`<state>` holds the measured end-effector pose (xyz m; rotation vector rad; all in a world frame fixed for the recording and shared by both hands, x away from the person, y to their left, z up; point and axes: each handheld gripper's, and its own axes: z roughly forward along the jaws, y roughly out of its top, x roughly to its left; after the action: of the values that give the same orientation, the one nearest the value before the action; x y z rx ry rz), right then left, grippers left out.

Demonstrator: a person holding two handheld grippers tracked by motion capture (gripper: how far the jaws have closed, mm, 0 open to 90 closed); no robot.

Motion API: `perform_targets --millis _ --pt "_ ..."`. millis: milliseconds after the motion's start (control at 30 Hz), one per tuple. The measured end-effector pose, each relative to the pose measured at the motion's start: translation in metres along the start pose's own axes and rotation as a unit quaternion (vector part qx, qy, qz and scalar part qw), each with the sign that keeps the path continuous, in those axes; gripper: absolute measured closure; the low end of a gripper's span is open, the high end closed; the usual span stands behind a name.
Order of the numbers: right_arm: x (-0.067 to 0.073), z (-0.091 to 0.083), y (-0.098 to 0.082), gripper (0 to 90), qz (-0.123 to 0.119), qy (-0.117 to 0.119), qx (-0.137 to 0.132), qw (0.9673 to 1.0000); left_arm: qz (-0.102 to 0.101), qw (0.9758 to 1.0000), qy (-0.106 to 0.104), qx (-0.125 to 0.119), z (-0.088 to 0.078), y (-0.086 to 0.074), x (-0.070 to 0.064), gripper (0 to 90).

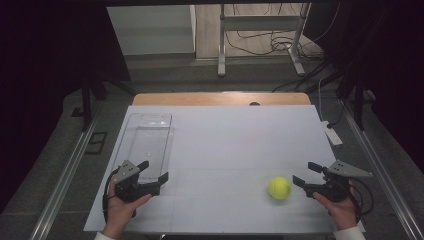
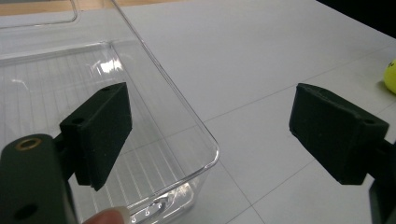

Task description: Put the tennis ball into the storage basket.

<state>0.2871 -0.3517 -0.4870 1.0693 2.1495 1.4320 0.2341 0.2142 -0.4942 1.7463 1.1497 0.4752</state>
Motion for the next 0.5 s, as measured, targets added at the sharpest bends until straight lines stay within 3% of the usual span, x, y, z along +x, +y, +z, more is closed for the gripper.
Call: perform_targets --millis 500 --pt "0.0010 0.0007 0.0003 13.9 -0.003 -0.003 0.001 1.0000 0.006 1.0000 -0.003 -0.001 0.0010 0.0008 -0.0013 14.6"
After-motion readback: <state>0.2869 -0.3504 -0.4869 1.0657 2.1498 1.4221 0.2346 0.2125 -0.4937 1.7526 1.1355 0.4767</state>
